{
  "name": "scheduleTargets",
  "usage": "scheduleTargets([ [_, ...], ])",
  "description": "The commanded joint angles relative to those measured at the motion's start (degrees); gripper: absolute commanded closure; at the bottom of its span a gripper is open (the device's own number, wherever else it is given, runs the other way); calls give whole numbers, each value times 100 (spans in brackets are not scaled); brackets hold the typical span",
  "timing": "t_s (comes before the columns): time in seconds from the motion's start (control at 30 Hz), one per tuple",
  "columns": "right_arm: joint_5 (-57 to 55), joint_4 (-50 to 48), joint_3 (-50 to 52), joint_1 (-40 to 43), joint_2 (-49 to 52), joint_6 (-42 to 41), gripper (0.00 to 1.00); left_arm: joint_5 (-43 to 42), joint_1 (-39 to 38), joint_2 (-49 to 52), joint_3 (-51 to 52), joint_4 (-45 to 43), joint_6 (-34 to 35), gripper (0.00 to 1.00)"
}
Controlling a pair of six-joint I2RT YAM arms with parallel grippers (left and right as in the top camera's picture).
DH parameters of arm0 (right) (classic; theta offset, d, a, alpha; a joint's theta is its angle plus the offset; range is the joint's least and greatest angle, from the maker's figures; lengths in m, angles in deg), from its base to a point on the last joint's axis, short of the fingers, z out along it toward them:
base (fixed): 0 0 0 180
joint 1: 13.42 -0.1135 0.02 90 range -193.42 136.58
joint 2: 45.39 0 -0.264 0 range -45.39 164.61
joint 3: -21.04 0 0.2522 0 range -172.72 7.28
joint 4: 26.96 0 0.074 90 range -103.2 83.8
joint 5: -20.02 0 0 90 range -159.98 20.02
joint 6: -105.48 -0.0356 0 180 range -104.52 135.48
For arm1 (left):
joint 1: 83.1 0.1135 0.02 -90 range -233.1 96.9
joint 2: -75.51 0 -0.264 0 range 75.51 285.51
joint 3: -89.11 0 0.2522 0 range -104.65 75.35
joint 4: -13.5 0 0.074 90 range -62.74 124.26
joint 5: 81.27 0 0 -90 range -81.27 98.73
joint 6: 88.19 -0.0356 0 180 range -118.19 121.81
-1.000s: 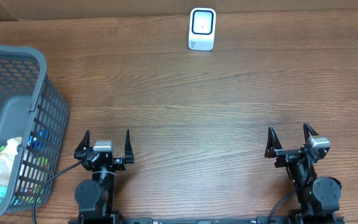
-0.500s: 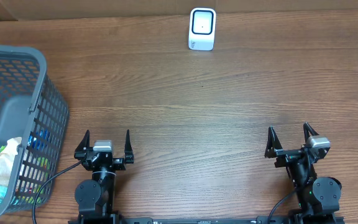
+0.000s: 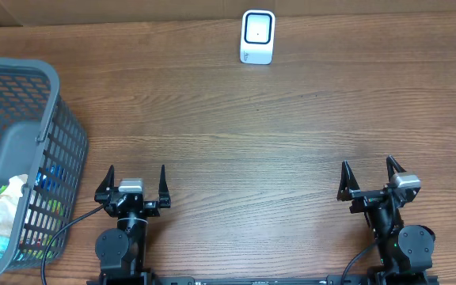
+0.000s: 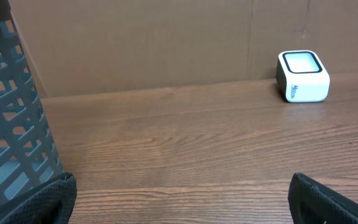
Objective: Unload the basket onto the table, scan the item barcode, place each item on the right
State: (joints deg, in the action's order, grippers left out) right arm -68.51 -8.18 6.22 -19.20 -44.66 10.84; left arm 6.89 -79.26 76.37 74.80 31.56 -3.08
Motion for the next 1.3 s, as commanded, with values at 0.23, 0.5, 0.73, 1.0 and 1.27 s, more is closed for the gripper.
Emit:
scheduleTargets([
  [0.23, -28, -37, 59, -48, -57, 20, 0, 57, -31, -59, 28, -4, -92, 0],
  [0.5, -31, -155, 59, -48, -57, 20, 0, 94, -31, -59, 28, 11, -90, 0],
  [0.73, 107, -348, 57, -48, -57, 20, 0, 76, -31, -59, -63, 24, 476, 0],
  [1.0, 293, -293, -138, -48, -55, 20, 0, 79, -31, 22, -754, 632, 509, 0],
  [1.27, 450, -140, -813, -48, 243, 17, 0, 31, -31, 1392, -2218, 933, 507, 0],
])
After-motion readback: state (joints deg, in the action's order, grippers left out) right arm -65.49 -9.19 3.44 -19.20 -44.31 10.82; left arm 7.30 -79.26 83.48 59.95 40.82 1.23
